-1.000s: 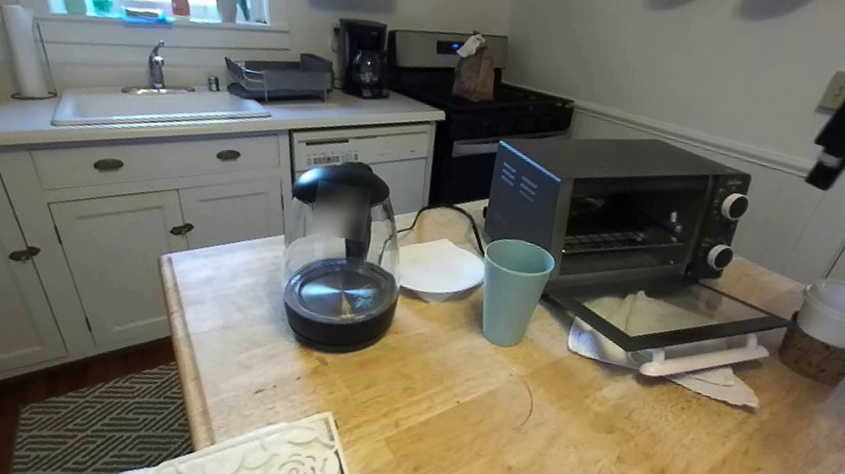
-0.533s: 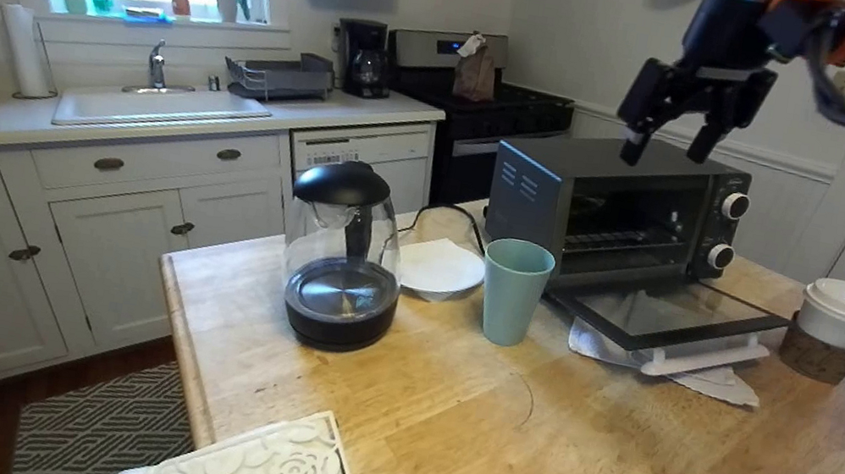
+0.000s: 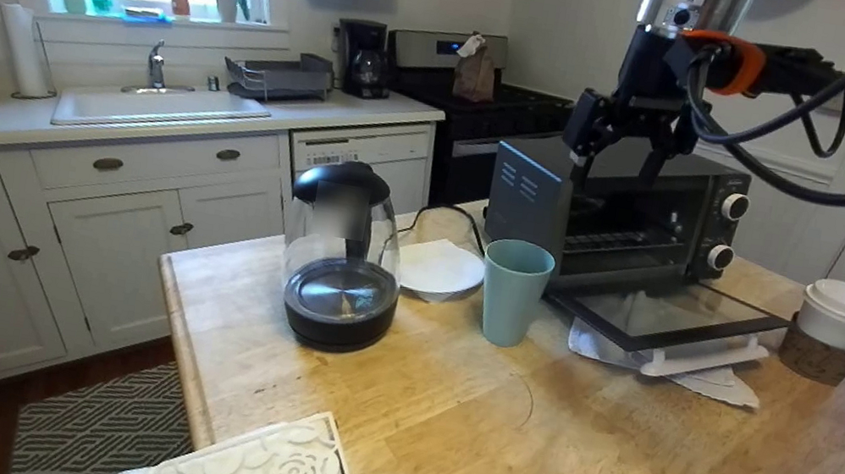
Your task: Move the grey cup to the right
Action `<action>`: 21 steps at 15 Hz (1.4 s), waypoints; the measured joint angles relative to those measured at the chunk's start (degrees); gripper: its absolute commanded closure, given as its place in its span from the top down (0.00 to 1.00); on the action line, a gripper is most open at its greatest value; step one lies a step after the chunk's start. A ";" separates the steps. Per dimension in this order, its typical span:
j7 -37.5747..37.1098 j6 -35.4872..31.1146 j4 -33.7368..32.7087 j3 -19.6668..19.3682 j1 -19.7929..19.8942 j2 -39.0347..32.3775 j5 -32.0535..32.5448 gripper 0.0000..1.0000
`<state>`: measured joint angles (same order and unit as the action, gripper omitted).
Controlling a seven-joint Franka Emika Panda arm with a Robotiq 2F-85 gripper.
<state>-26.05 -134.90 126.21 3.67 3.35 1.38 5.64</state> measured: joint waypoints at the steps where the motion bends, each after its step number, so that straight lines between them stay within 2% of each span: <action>1: 0.05 -1.12 0.25 -0.10 -0.10 -0.28 -1.59 1.00; 5: 4.46 -9.92 4.64 -0.32 -0.77 -2.94 -14.42 1.00; 8: 8.26 -13.72 7.28 -0.33 -1.15 -5.26 -21.47 1.00; 11: 10.06 -15.19 8.08 -0.33 -1.26 -6.53 -24.80 1.00; 15: 9.20 -17.61 8.12 -0.40 -1.52 -8.49 -24.97 1.00; 16: 8.53 -17.61 7.98 -0.50 -1.67 -9.17 -24.72 0.96; 17: 7.88 -17.61 7.74 -0.67 -1.94 -9.91 -24.51 0.77; 19: 6.87 -17.61 6.88 -0.83 -2.55 -11.23 -24.20 0.68; 21: 5.49 -17.61 5.73 -1.07 -3.24 -12.17 -23.58 0.54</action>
<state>-20.56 -152.51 131.94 2.59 0.11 -10.79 -17.94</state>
